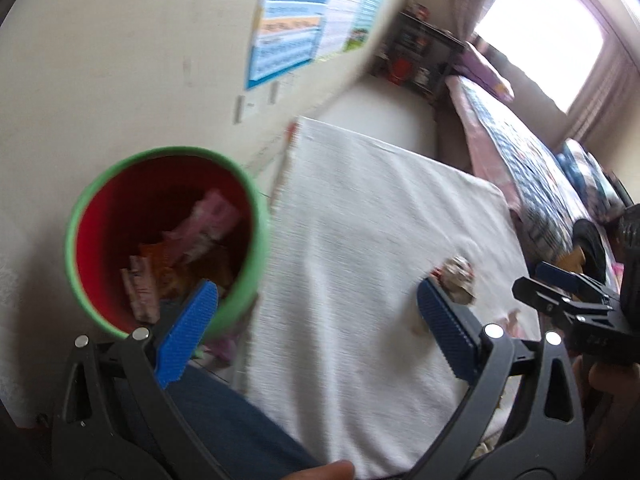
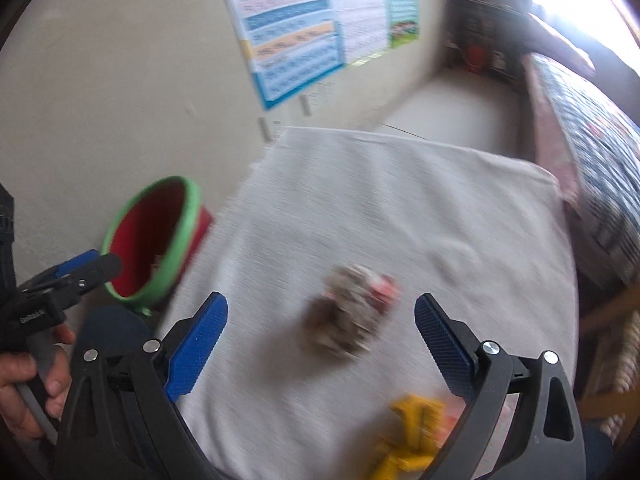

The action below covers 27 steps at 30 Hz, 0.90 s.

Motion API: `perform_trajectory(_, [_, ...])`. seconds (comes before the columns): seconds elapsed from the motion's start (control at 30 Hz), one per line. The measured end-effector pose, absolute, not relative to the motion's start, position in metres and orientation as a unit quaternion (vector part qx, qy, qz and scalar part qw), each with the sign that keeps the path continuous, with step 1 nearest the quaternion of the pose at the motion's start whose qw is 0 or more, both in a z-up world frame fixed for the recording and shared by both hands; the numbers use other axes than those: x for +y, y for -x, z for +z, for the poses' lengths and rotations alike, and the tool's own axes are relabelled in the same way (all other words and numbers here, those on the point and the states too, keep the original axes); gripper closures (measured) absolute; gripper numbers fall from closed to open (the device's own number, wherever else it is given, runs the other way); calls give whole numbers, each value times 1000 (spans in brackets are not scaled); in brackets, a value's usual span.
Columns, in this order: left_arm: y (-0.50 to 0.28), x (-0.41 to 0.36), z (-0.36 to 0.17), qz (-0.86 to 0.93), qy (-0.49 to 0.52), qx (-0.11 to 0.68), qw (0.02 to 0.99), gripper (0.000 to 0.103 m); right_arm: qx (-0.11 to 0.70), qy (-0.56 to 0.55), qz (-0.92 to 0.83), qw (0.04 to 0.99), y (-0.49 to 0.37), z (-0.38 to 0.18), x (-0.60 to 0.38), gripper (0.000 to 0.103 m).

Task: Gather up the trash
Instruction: 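Move both open grippers back over the crumpled paper and yellow wrapper, then grasp the yellow wrapper with the left gripper while the right gripper grasps the pink strawberry bag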

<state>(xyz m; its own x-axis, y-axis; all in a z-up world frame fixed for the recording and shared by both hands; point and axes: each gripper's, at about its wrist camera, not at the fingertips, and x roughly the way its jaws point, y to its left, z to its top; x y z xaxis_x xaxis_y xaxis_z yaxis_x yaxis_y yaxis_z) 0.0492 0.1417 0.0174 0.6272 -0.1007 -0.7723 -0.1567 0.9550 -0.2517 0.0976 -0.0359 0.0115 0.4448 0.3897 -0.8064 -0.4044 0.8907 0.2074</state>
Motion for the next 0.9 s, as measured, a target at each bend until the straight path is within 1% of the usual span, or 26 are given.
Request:
perform_trajectory(0.17, [-58,96,12,-29,136,446,884,6,480,-9,190,856,-92,9,-92,12])
perform_trajectory(0.33, [-62,49,5,-77,121,462,875,6,482,-21,161,861,-86,8,-129,12])
perform_trajectory(0.63, [-54,-25,-13,-164,96,503,843,6,513,-49,134,846,-88,-22,-169,12])
perform_trajectory(0.7, [-50,-42,-22,-181,78,519,831,6,517,-49,128,845,-89,-26,-173,14])
perform_trajectory(0.8, [-49,-65,-39,-197,62,547,811,6,526,-52,126,839,-89,-34,-177,15])
perform_trajectory(0.87, [-49,-75,-53,-208,65,567,794,8,537,-51,127,833,-90,-43,-178,16])
perform_trajectory(0.9, [-49,-79,-58,-210,62,573,790,11,541,-52,127,829,-90,-47,-179,18])
